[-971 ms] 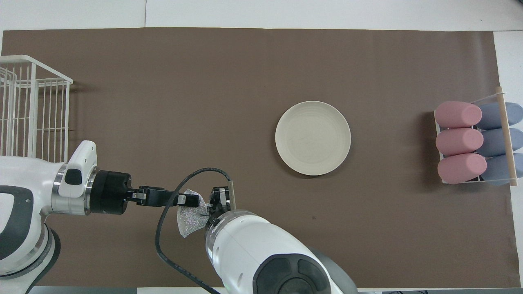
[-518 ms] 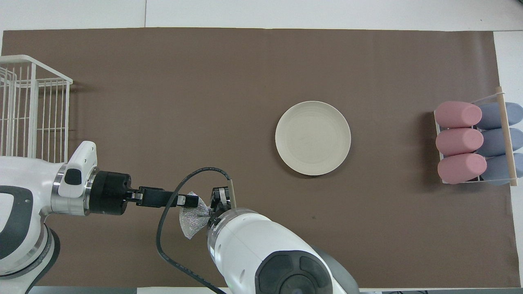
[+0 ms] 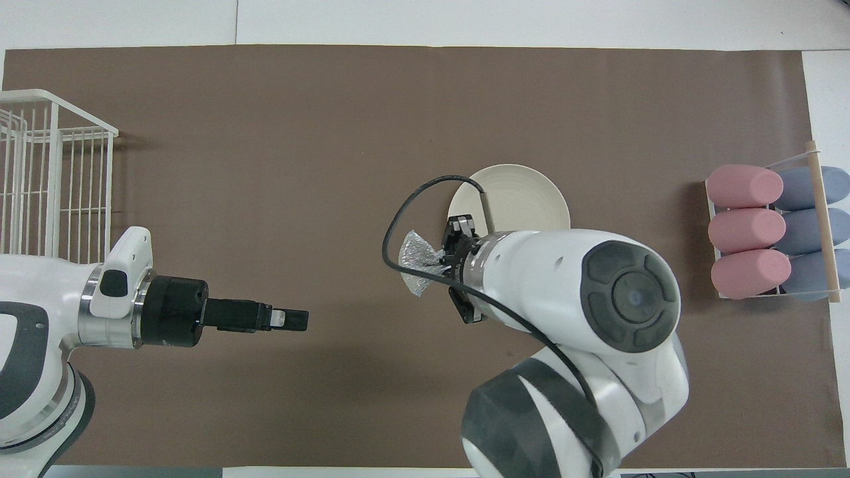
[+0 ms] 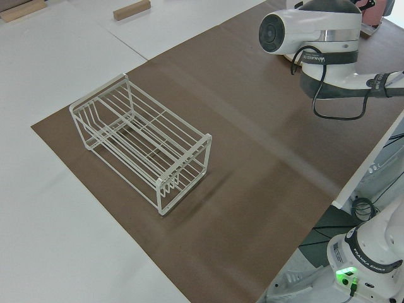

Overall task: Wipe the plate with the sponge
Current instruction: 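Wipe the cream plate surface with the scrubber in the right gripper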

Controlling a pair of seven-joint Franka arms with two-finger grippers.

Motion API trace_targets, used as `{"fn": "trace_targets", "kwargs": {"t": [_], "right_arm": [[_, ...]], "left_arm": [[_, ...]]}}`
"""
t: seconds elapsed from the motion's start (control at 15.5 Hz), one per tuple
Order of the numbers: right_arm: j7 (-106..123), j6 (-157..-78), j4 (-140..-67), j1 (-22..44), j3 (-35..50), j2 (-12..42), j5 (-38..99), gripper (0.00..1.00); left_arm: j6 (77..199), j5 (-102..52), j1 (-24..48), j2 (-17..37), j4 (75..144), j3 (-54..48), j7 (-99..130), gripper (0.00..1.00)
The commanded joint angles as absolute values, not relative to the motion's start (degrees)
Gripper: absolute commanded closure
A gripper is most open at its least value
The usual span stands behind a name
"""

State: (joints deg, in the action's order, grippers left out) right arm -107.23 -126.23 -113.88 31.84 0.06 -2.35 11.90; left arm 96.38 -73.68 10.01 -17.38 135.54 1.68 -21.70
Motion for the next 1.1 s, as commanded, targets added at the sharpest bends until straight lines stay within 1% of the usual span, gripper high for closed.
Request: {"fn": "trace_targets", "kwargs": {"t": [0.0,0.19,0.32,0.58,0.78,0.91,1.04], "right_arm": [[-97.2,-136.1,-121.9,28.6,0.8,0.2,12.4,1.0],[-90.4,-145.7,-124.4,25.8,0.8,5.7,12.5,1.0],[-86.3,-147.0,-124.5,24.3,0.8,8.3,12.8,1.0],[-84.9,-151.0,-124.7,24.7,0.9,13.3,13.1,1.0],[-79.0,-151.9,-125.7,22.6,0.9,14.5,13.1,1.0],[-72.1,-151.9,-126.7,19.4,0.9,15.0,13.2,1.0],[-65.7,-151.4,-126.8,15.5,0.9,15.0,13.2,1.0]], "left_arm": [[101.5,-73.7,10.5,-17.8,135.6,1.1,-18.3,0.0],[106.4,-62.8,10.8,-16.0,134.1,0.3,-14.5,0.0],[109.6,-58.6,11.0,-15.9,134.2,-0.3,-11.8,0.0],[114.8,-49.2,11.3,-15.5,134.6,-2.2,-7.0,0.0],[118.5,-40.9,11.6,-15.4,134.9,-4.5,-1.9,0.0],[118.7,-37.1,11.6,-15.2,134.9,-5.3,0.2,0.0],[118.6,-30.0,11.6,-15.1,134.8,-5.5,2.2,0.0]]}}
